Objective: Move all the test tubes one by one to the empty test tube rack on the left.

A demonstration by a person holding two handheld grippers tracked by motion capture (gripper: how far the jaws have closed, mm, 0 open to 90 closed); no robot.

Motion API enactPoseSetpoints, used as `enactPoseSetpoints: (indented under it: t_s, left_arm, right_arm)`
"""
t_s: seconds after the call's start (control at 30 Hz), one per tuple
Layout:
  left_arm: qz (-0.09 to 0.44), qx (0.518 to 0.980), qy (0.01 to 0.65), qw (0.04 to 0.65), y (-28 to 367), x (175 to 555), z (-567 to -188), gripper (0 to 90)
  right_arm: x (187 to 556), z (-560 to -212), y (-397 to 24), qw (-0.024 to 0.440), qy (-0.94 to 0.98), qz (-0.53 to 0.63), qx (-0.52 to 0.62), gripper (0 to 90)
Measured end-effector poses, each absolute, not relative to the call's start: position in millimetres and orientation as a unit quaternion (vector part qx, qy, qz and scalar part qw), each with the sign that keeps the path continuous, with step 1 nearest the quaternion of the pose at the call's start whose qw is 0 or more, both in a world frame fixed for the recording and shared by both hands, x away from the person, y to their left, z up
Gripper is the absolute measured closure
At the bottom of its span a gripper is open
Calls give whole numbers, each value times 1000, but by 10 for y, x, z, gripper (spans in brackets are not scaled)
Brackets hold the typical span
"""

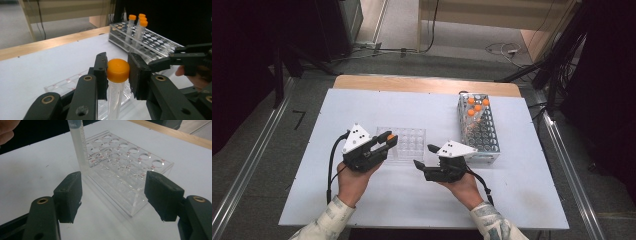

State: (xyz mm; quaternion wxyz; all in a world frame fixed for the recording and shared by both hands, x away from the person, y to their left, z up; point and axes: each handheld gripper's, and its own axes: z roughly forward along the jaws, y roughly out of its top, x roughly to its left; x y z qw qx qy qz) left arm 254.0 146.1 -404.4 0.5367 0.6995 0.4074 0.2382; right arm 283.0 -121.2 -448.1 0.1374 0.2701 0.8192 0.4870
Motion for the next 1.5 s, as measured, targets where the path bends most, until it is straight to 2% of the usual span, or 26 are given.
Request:
enactPoseSetpoints:
  t_s: [0.27, 0.63, 0.9, 1.3, 1.5]
  left_arm:
    - [259, 682, 423, 538, 1633, 2623, -3893, 707]
    - [284, 680, 429, 522, 1716, 2686, -3831, 707]
    - [298, 690, 433, 498, 1705, 2739, -3929, 706]
    - [288, 701, 441, 482, 1676, 2754, -4273, 705]
    - [287, 711, 441, 466, 1653, 2750, -4322, 705]
  right_arm:
    - [2836, -4472, -1263, 142, 814, 490, 276, 292]
    - [2855, -4465, -1305, 143, 810, 493, 284, 293]
    - [2859, -4463, -1340, 143, 808, 493, 289, 293]
    - [2863, -4475, -1339, 140, 808, 493, 291, 292]
    - [2860, -4487, -1324, 140, 809, 493, 289, 292]
